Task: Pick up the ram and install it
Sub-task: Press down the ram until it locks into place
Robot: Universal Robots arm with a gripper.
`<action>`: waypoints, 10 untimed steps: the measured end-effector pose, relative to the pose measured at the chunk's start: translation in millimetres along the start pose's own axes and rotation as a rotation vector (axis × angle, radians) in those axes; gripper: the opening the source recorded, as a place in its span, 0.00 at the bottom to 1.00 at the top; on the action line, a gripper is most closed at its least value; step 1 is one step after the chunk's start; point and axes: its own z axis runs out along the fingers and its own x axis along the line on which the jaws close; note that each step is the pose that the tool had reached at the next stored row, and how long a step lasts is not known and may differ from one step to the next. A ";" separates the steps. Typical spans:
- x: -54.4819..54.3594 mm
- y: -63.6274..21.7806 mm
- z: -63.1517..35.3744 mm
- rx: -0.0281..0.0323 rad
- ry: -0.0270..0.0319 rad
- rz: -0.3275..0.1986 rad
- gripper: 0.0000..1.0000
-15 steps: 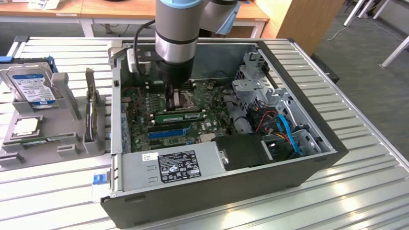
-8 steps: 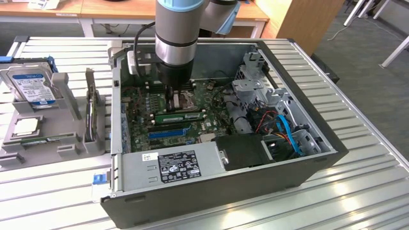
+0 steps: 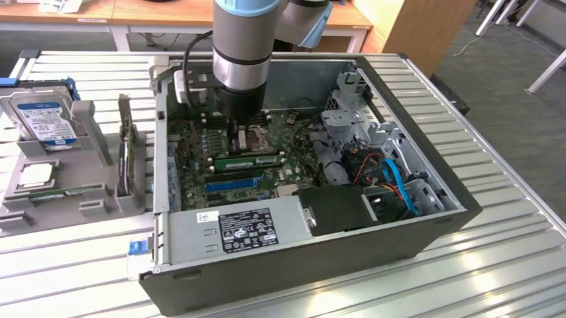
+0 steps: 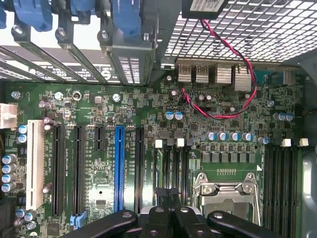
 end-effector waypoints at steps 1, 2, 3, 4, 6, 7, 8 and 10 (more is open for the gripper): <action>0.1 0.0 -0.1 -0.0001 0.0002 0.000 0.10; 0.1 0.0 0.1 -0.0001 0.0003 0.000 0.10; 0.2 0.0 0.7 -0.0001 0.0001 0.000 0.10; 0.2 0.0 1.4 -0.0001 0.0001 0.000 0.10; 0.3 0.1 2.8 -0.0001 0.0001 0.000 0.10; 0.3 0.1 3.5 0.0000 0.0001 0.000 0.10; 0.4 0.2 4.3 0.0000 0.0001 0.000 0.10; 0.5 0.3 5.8 0.0000 0.0000 0.000 0.10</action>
